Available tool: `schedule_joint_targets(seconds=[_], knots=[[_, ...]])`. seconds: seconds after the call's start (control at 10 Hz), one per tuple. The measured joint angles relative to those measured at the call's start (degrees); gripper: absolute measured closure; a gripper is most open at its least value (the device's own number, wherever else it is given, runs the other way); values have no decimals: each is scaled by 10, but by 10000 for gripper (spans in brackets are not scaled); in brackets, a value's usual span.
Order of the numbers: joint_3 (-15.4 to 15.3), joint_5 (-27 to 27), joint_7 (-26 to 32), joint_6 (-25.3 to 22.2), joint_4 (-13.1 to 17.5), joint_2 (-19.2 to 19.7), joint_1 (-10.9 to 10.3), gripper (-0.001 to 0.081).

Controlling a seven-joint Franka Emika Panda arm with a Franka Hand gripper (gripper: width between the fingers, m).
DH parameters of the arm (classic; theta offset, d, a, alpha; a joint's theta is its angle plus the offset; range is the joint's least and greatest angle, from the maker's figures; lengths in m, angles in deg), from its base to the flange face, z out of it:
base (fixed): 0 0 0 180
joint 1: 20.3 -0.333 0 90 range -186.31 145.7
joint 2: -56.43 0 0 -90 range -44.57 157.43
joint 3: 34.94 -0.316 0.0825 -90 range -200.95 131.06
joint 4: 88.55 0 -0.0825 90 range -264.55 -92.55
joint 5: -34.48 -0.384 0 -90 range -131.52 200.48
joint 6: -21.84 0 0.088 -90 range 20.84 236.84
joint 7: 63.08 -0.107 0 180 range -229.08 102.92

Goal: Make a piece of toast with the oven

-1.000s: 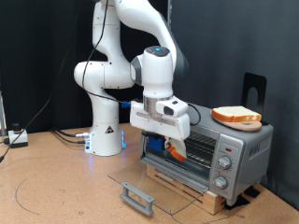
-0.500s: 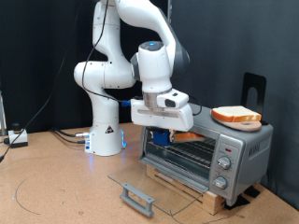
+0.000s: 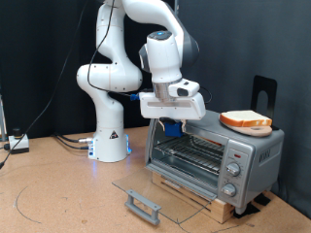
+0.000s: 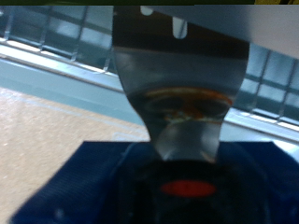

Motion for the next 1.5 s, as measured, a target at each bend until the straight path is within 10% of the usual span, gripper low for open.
schedule_joint_targets(seconds=[1.1, 1.5], knots=[[0, 81, -59, 24, -8, 45, 108, 412], [61, 66, -41, -81, 34, 43, 119, 412]])
